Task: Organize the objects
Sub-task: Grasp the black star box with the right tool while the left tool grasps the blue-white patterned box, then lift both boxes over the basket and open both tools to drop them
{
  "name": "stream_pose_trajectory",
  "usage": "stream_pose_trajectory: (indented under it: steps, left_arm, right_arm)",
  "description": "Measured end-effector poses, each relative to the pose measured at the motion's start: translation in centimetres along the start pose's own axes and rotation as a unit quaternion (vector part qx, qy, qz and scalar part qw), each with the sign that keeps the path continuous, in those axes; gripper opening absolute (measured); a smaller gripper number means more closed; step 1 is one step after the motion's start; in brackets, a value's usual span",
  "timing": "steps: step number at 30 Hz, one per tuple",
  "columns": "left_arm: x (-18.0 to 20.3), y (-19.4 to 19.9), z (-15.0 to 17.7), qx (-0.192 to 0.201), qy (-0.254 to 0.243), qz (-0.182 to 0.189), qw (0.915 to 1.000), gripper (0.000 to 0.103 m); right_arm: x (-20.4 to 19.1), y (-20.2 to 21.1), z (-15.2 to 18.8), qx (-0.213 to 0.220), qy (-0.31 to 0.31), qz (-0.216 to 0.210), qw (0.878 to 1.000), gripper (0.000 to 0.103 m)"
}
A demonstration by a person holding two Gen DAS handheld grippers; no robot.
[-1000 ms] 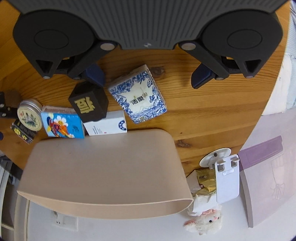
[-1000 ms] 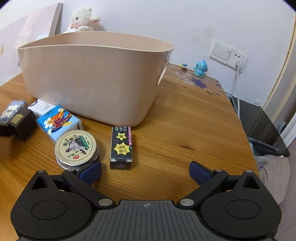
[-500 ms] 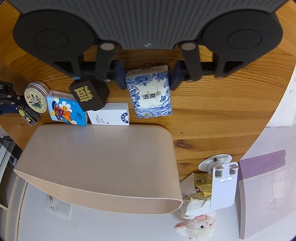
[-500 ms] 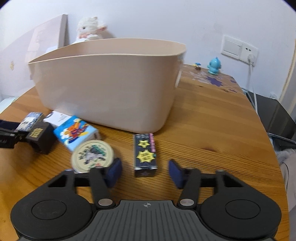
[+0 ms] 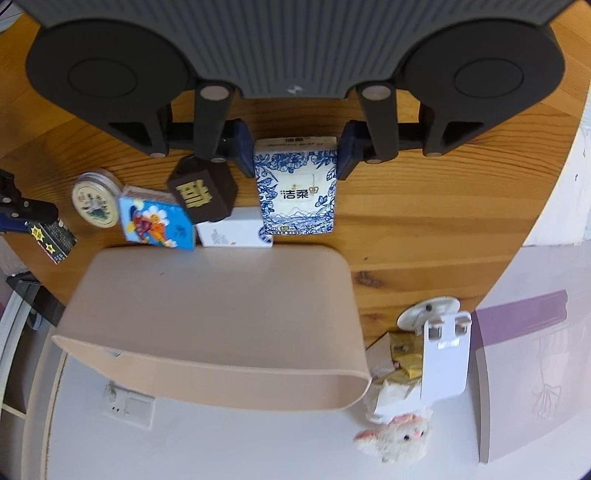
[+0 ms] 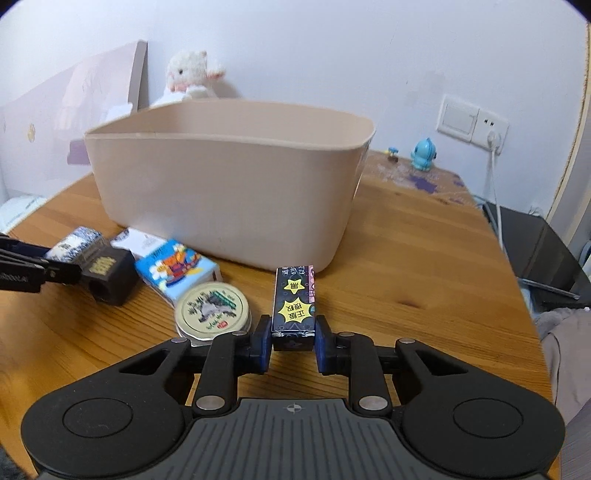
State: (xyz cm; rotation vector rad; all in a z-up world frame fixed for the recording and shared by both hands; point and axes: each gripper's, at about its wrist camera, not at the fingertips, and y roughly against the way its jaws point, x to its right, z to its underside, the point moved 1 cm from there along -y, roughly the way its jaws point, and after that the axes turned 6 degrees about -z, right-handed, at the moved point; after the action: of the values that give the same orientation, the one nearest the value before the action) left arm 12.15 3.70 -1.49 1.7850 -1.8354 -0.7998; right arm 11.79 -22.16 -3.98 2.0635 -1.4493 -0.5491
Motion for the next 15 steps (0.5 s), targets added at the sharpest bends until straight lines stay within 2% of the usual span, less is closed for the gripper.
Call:
stream_pose_trajectory:
  steps: [15]
  left_arm:
    - [0.3,6.8,-2.2,0.073,-0.013,0.011,0.9972,0.048]
  right_arm:
    - [-0.4,7.3,-3.1,0.085,0.013,0.000,0.996,0.021]
